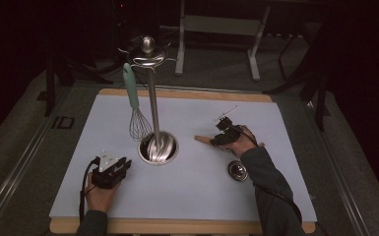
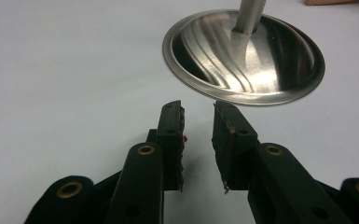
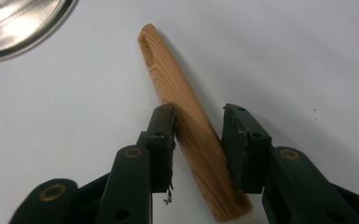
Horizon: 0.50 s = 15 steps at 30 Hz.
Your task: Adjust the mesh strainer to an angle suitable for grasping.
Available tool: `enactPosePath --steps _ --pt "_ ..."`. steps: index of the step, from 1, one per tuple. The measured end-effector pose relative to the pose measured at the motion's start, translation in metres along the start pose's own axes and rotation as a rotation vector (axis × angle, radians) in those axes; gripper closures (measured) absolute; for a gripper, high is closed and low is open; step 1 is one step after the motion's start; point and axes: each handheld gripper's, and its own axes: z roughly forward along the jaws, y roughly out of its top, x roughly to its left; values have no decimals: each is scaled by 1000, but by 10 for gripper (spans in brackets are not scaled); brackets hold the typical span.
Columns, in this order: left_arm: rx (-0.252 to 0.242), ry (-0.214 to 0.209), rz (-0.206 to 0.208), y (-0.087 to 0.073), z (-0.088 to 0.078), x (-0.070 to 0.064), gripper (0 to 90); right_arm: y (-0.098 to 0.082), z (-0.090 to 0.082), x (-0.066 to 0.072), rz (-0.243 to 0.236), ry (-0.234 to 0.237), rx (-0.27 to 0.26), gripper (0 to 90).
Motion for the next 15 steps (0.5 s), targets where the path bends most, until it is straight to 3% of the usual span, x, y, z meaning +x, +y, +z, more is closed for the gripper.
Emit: enactPosePath --steps 6,9,11,15 --pt "-2 -2 -2 0 0 1 732 -1 0 -2 -57 -51 52 555" --pt "0 -1 -3 0 0 0 732 -5 0 -6 -80 -70 107 529" --pt "1 0 -1 0 0 0 732 -8 1 -8 -90 -91 136 541" --pt "3 1 3 0 0 0 731 -10 1 -9 -82 -88 135 598"
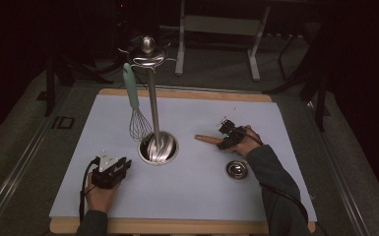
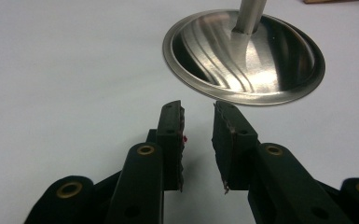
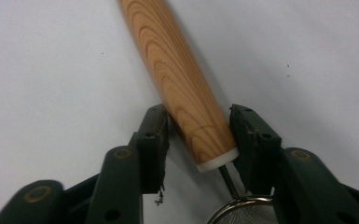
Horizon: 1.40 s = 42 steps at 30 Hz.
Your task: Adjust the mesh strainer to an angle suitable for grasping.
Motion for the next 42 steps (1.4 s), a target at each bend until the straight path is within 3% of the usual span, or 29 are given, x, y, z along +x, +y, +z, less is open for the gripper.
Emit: enactPosePath --steps 4,13,25,42 --pt "0 -1 -3 0 0 0 731 5 0 3 5 -18 5 655" --pt "-5 -3 -5 0 0 0 730 20 2 17 4 48 -7 705" --pt "-4 -2 -5 0 0 0 730 30 -24 27 16 151 -148 707" --pt "-2 0 -1 0 0 0 730 34 -47 39 -13 166 -251 707"
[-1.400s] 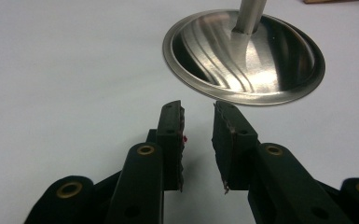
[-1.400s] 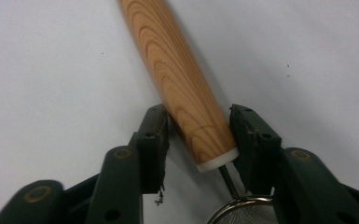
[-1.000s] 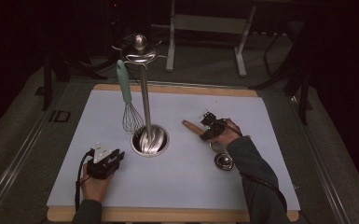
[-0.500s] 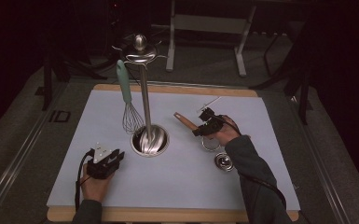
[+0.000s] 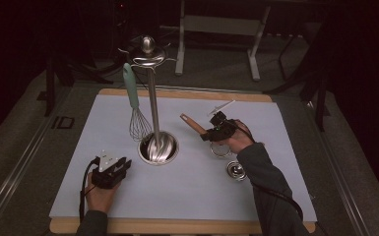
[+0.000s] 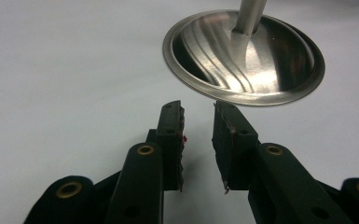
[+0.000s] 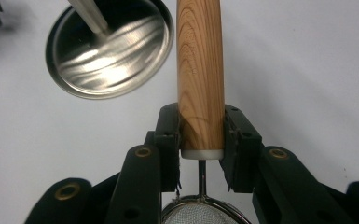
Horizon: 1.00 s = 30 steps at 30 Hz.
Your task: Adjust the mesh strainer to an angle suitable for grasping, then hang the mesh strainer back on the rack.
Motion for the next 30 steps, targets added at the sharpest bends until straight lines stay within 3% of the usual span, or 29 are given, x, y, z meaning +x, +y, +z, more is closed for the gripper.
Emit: enactPosePath --steps 12,30 --pt "0 1 0 0 0 0 730 5 -18 18 -49 7 -82 708" --pt "2 4 7 0 0 -1 728 2 -68 51 -176 40 -245 708"
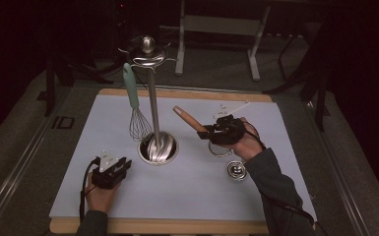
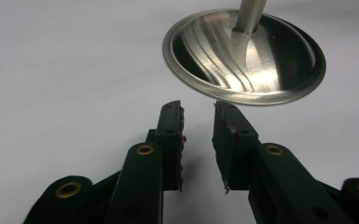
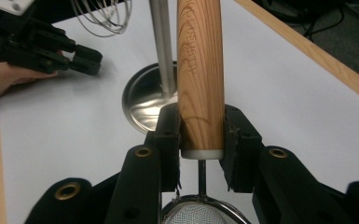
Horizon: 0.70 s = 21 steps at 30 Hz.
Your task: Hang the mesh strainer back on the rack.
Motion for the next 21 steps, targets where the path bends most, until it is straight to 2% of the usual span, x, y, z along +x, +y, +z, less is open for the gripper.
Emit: enactPosePath --steps 7,21 --pt "1 0 0 0 0 0 728 4 -11 12 -51 -10 -8 708" --pt "1 -1 2 0 0 0 728 20 -32 33 -124 -23 -89 708"
